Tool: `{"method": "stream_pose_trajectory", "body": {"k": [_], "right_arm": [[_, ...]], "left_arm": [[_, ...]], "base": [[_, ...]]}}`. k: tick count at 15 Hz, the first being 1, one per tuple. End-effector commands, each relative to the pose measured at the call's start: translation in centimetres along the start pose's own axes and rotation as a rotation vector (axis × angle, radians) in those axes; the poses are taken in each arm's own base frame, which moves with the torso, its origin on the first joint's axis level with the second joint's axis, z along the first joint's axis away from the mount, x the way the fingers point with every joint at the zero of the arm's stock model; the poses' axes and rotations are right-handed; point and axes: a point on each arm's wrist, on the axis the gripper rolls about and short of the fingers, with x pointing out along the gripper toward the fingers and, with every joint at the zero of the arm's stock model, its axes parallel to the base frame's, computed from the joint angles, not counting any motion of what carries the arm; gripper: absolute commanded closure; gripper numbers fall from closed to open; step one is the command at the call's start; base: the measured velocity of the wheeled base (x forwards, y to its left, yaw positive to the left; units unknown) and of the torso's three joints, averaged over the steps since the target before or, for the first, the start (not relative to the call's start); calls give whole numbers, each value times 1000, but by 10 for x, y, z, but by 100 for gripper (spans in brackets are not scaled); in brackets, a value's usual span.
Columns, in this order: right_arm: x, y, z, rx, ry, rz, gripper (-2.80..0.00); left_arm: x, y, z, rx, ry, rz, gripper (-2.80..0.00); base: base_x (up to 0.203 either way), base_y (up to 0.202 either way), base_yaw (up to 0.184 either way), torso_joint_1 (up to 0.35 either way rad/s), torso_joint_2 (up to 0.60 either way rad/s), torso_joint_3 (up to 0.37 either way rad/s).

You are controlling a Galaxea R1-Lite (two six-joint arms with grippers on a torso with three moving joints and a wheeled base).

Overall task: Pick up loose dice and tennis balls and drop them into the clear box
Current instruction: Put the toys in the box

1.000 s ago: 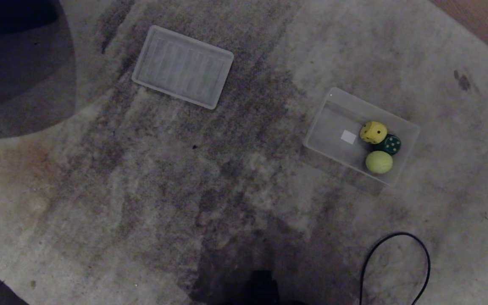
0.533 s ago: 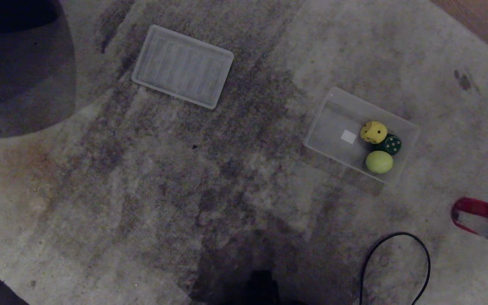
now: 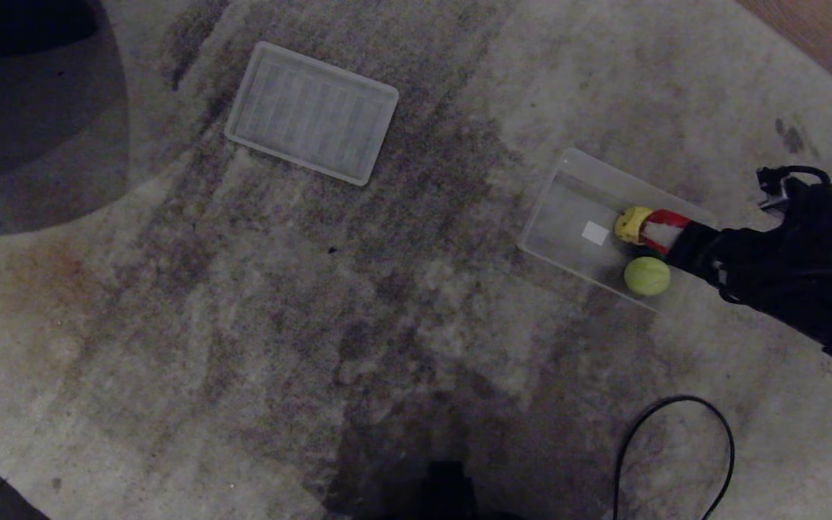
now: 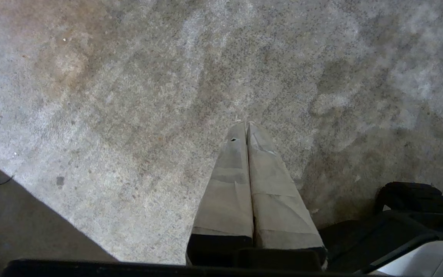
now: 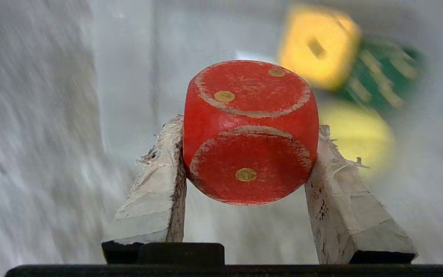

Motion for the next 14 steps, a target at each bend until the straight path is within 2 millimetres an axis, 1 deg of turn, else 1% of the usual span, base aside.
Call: {"method": "stream_pose_trajectory", "body": {"k": [1,4,7,8,11,13,14], "right_arm": [[39,-5,-25,73,9,15,0],[54,-2,-35,129,6,57,0],[59,-3,-40,134,3,83,0],[59,-3,-39,132,-1,86,-280],[54,-2,-37,122,-1,83,-280],[40,-1,-34,100,12,75,-280],[28,0,-30,74,19,73,-280]], "left_arm": [[0,0,0,0,3,0,0],[0,0,0,0,3,0,0],[0,0,0,0,3,0,0],[0,0,0,0,3,0,0],[0,0,0,0,3,-1,0],[0,0,0,0,3,0,0],[0,0,0,0,3,0,0]], "base": [[0,0,0,0,0,0],[0,0,0,0,0,0],[0,0,0,0,0,0],[0,0,0,0,0,0],[0,0,0,0,0,0],[0,0,0,0,0,0],[0,0,0,0,0,0]]}}
